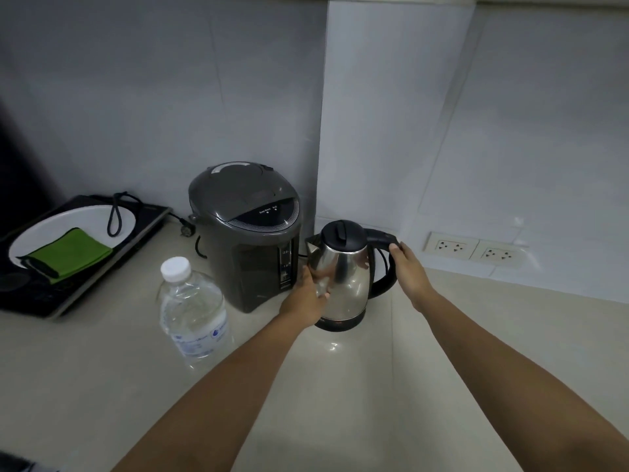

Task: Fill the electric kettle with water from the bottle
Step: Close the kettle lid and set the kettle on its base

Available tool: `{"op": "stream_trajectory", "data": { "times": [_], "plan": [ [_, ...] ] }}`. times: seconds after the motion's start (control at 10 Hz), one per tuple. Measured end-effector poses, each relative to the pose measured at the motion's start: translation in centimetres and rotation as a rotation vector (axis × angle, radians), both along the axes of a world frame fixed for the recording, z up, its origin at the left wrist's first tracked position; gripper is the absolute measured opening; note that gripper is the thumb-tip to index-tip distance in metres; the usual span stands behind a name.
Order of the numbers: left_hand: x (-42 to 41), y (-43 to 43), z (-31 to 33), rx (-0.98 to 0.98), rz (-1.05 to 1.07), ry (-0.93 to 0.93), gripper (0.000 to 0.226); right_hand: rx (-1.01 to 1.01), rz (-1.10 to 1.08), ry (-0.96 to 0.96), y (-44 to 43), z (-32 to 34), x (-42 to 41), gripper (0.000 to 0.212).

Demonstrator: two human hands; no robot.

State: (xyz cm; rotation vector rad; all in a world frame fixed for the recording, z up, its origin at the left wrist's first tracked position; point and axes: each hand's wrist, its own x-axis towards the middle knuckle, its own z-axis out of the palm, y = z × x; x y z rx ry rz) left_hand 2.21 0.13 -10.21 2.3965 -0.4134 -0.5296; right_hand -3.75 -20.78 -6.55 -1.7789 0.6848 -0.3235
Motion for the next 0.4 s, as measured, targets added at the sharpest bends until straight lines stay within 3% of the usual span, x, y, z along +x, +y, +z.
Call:
{"op": "stream_trajectory", "data": {
  "times": [0.2,0.4],
  "plan": [
    [-2.3,1.3,0.2,0.172,-0.155,-0.037,0.081,-0.27,0.075,0.02,2.0,-1.0,-3.1,0.047],
    [-4.3,2.2,2.1,0.324,-0.275,-0.185,0.081,-0.532,0.126,0.294,4.6,-0.9,-5.1,0.067]
  ]
}}
